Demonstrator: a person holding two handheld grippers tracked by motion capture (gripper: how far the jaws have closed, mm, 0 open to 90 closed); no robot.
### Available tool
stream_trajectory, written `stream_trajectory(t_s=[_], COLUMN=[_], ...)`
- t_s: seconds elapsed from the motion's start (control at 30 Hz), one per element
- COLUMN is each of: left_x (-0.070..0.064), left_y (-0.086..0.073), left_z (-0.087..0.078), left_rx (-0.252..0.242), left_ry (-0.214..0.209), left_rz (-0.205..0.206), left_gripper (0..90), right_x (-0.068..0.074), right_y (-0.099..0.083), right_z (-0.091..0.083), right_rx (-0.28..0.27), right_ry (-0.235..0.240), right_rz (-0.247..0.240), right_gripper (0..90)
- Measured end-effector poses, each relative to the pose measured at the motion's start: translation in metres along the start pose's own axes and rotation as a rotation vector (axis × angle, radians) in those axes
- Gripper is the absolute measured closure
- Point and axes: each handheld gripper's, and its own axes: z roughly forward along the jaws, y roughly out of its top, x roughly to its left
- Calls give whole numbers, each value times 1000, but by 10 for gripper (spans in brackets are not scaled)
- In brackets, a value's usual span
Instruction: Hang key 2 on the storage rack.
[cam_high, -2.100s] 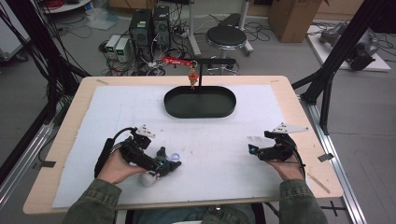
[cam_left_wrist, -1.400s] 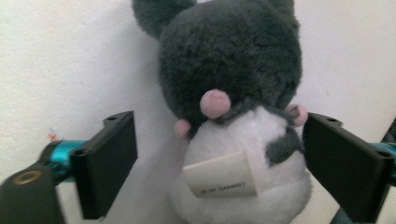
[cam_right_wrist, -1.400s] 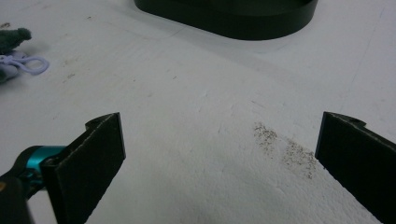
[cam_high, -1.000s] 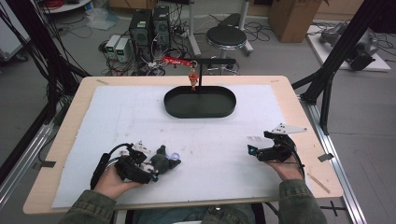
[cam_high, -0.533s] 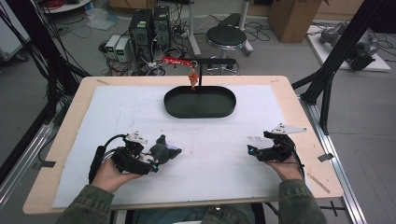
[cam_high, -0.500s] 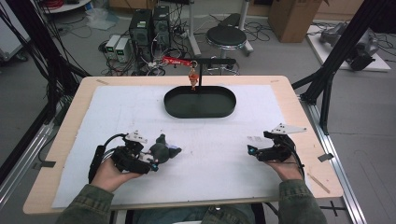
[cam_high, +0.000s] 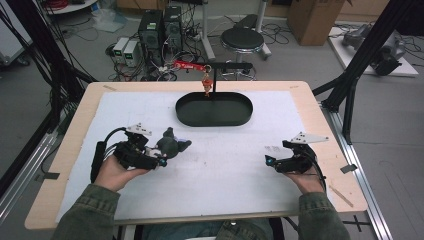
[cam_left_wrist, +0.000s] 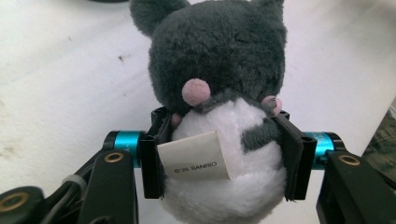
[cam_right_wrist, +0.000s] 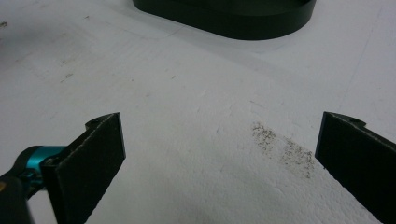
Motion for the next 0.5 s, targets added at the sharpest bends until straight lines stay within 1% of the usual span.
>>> stream_trajectory(t_s=[0.07, 0.13, 0.23, 0.5], left_x=[1, 2, 4, 7], left_y=[4, 9, 16, 36], left_z=[-1, -3, -6, -14], left_rx=[-11, -13, -25, -33], left_ry=[4, 8, 12, 21], left_rz=[-6, -1, -6, 0], left_gripper=[462, 462, 462, 464], right_x=[0, 0, 0, -1], right_y=[0, 0, 0, 0], right_z=[0, 0, 0, 0], right_rx=[0, 1, -1, 1], right_ry=[0, 1, 0, 2], right_rz=[-4, -3, -4, 0], right_gripper=[5, 5, 5, 5])
